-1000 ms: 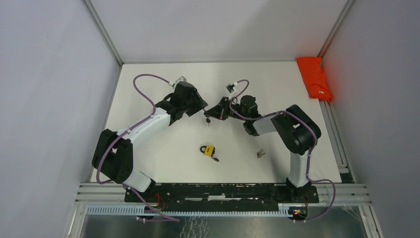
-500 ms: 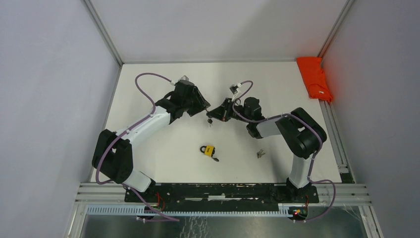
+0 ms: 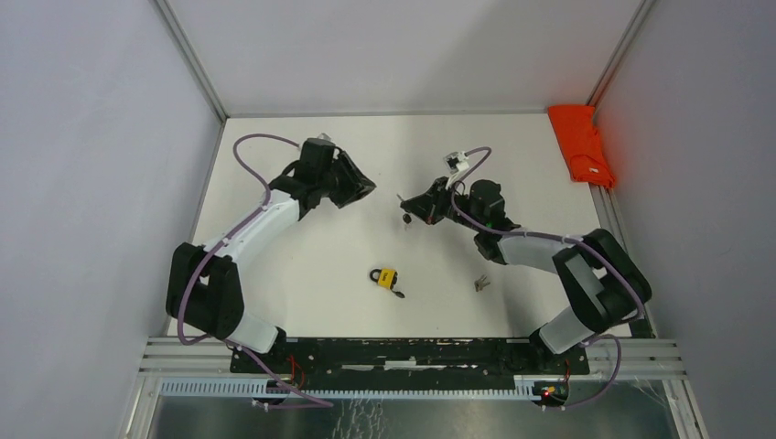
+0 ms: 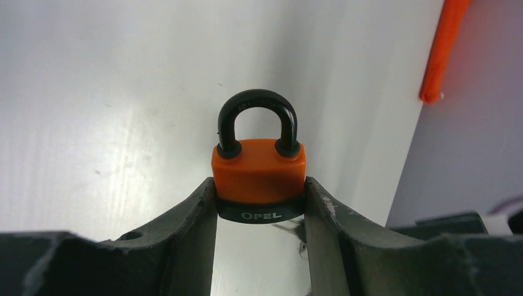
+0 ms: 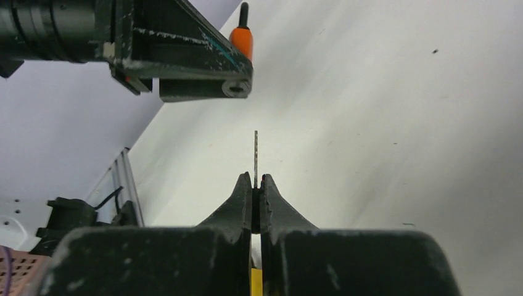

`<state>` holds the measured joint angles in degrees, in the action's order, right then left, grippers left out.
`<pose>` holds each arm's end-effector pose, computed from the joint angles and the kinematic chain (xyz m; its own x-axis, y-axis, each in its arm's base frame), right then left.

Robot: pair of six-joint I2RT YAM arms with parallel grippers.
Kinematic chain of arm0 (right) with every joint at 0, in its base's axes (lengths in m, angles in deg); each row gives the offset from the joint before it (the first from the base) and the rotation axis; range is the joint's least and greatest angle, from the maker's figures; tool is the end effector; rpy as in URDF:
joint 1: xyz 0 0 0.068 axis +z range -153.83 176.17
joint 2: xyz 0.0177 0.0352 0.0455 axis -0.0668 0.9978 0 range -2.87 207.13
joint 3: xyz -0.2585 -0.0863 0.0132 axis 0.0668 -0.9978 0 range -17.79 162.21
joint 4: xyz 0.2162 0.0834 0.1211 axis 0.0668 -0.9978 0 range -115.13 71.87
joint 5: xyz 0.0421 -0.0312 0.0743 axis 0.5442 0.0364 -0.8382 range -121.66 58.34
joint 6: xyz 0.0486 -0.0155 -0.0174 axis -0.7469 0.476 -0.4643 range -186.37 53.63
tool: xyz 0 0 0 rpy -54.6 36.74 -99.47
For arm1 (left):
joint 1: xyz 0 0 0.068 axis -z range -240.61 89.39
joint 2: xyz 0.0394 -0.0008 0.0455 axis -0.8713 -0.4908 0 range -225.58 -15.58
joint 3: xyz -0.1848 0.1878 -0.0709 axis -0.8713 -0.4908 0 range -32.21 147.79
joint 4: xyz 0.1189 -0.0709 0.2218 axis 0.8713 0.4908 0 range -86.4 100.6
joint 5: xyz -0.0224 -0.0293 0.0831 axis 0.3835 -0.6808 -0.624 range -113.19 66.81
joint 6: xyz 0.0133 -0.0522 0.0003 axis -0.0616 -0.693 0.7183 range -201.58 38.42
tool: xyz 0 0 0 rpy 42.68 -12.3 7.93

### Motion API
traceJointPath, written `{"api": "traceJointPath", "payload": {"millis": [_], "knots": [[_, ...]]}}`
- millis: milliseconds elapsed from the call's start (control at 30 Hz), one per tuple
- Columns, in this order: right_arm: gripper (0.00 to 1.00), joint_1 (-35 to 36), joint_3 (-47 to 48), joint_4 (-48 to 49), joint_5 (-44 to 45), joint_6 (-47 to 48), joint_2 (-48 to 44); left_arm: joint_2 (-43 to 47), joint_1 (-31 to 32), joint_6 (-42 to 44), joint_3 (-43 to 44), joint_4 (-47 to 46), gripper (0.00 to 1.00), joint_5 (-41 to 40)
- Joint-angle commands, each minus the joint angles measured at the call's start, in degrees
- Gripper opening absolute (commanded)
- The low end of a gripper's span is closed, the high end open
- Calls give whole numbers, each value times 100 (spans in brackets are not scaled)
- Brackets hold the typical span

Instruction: Unlock with the key

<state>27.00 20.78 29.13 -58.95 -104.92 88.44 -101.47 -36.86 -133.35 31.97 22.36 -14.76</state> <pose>0.2727 0.1817 0.2088 -0.5922 0.2916 -0.7512 -0.6117 0.4442 0.6546 0.3036 -0.1393 0.2712 -0.7607 -0.5142 -0.3960 -0.1569 0.7378 -0.6565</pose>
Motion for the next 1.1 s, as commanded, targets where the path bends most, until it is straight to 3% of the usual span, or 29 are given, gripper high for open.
{"api": "traceJointPath", "payload": {"millis": [0, 100, 167, 367, 433, 533, 767, 900, 1067], "knots": [[0, -46, -51, -787, 284, 739, -545, 297, -243, 229, 160, -119, 2, -122], [0, -47, 55, -1553, 486, 1236, -719, 349, -287, 242, 48, -193, 2, -122], [0, -41, 370, -2579, 1023, 1867, -724, 432, -309, 246, -67, -221, 2, -122], [0, 68, 1855, -5671, 3391, 3372, 257, 944, -405, 373, -396, -126, 2, -436], [0, 288, 2183, -6096, 4412, 3571, 614, 1137, -419, 444, -443, -25, 2, -624], [0, 645, 2432, -6229, 5640, 3716, 1008, 1385, -415, 519, -529, 40, 2, -798], [0, 1147, 3020, -6340, 7144, 4070, 2019, 1814, -415, 583, -874, -24, 2, -1062], [0, 1402, 3047, -6035, 7271, 4236, 2171, 1962, -418, 628, -1015, -14, 2, -1212], [2, 1618, 3003, -5758, 6699, 4645, 2165, 2076, -415, 710, -1046, 34, 2, -1332]]}}
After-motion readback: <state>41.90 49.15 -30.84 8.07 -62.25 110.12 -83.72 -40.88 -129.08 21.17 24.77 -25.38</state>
